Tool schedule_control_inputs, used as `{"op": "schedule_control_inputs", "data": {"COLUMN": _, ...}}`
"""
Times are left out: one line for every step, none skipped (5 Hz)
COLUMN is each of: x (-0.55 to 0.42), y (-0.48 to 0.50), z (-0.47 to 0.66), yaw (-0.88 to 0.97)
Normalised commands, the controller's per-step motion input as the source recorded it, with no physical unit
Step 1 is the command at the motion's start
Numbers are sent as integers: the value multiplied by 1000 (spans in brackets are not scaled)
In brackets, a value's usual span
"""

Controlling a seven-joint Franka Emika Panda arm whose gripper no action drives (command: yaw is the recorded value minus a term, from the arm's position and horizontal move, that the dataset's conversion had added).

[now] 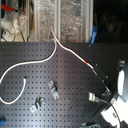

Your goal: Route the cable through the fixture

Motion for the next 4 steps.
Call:
{"op": "schedule_control_inputs", "data": {"x": -104, "y": -69, "z": 355, "yaw": 89}}
{"op": "schedule_control_inputs", "data": {"x": -20, "y": -17, "z": 73, "yaw": 63}}
{"op": "schedule_control_inputs", "data": {"x": -28, "y": -23, "z": 1, "yaw": 0}}
{"op": "schedule_control_inputs", "data": {"x": -14, "y": 18, "z": 53, "yaw": 9}}
